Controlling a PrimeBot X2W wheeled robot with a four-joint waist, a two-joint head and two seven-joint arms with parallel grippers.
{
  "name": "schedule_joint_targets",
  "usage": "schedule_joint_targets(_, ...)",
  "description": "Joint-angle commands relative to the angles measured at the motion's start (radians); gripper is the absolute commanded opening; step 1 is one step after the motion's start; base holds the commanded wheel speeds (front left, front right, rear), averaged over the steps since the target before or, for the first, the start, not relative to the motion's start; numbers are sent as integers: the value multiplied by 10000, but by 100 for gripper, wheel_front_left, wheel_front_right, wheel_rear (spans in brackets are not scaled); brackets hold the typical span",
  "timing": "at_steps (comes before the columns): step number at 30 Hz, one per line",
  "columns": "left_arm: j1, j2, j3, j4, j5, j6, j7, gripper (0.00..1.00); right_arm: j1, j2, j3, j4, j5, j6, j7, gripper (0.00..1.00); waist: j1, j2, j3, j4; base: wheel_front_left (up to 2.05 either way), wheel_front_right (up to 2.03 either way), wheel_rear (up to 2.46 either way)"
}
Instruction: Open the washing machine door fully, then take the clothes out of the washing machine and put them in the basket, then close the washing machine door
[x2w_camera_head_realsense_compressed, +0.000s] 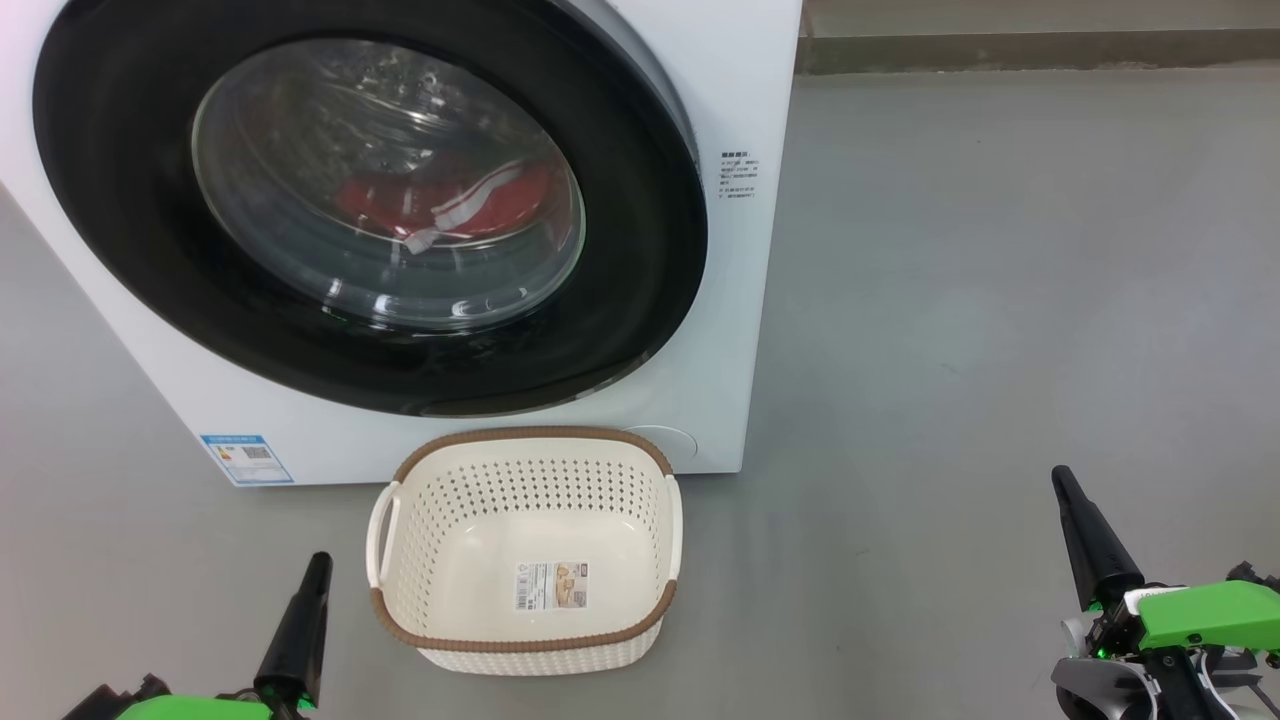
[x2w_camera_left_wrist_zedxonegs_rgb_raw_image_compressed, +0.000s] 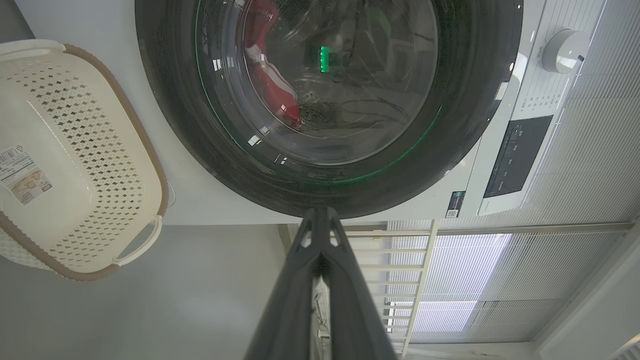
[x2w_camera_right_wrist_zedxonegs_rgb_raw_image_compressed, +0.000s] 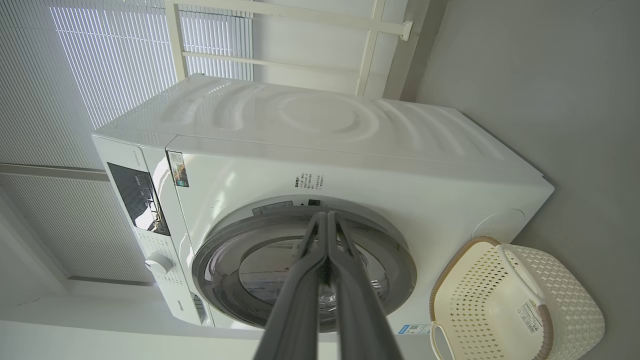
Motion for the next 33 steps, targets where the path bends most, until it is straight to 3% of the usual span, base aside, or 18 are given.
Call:
schedule_joint_targets(1,-416,106,354,-264,-45,-69,31,0,-428,-135,198,-288,1,-6,54,0,0,-1,0,0,0,0,0)
schedule_joint_targets(9,-416,106,354,-264,-45,-69,31,0,-428,-135,198,-288,1,-6,54,0,0,-1,0,0,0,0,0)
schedule_joint_targets(10,-1,0,1,-2,1,0,-1,100,-1,0,1,-1,0,0,-1,100,1,-1,0,0,0,0,0)
schedule_joint_targets(21,326,-92,-83,250,264,9,-209,100,348,115,162,337,-165,2,-200,100,23,-1,-18,28,0,0,0)
schedule_joint_targets(25,371,-85,-105,137,573,6,-328,100,402,50,263,274,-415,1,-327,100,3,-1,3,43,0,0,0)
schedule_joint_targets(33,423,-68,-112,-40,1644,2,-536,100,453,-53,392,209,-1105,1,-535,100,1,-1,30,60,0,0,0)
